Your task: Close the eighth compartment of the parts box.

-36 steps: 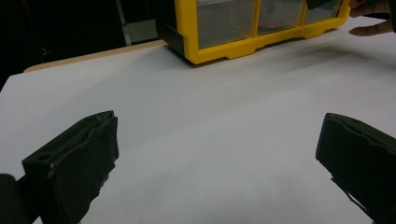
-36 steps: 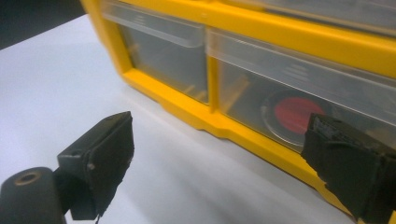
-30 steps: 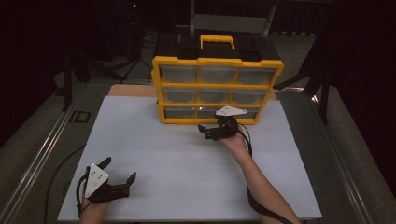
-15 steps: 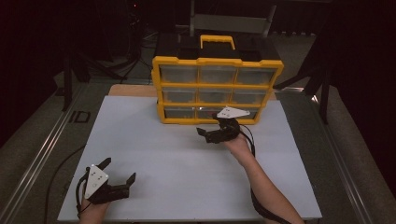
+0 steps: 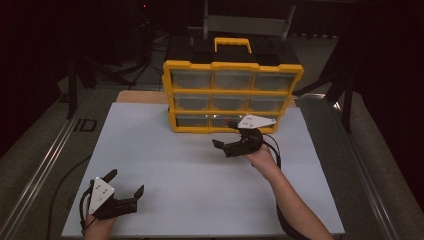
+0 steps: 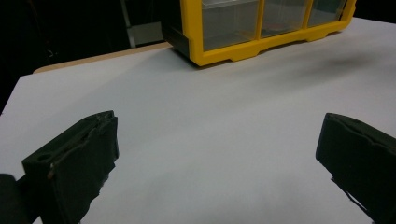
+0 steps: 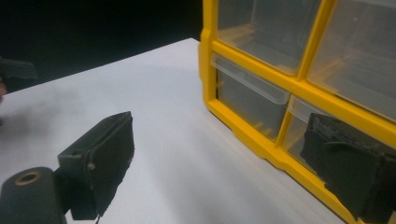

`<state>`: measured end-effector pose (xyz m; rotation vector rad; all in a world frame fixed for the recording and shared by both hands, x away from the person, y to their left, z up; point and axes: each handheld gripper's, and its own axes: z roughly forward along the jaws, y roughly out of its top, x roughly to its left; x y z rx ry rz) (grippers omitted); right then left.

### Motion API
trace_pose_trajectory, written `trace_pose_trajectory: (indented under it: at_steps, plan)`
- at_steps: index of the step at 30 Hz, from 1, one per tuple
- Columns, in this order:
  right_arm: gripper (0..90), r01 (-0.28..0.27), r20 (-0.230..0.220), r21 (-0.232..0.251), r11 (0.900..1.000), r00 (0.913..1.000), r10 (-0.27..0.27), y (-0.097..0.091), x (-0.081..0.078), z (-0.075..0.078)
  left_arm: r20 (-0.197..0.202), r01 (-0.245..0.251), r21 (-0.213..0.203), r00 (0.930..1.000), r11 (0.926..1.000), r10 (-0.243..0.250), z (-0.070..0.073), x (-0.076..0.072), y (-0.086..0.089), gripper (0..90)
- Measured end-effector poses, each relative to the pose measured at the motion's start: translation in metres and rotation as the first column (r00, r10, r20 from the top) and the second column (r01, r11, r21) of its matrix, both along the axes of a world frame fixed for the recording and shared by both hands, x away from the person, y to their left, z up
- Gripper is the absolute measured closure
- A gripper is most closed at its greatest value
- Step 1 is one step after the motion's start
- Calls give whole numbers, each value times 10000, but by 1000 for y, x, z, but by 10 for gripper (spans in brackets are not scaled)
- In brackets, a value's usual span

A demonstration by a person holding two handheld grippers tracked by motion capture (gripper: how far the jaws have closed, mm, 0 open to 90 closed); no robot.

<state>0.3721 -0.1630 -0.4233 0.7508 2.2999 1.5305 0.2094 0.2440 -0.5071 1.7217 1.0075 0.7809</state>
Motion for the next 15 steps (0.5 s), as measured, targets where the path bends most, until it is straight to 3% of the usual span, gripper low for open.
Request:
trace_pose_trajectory:
  at_steps: [15]
  plan:
    - [91,-470,555,369,9982,9974,449,-24,-34,21,-17,19,31,10000,10000,-19,0,0,-1,3]
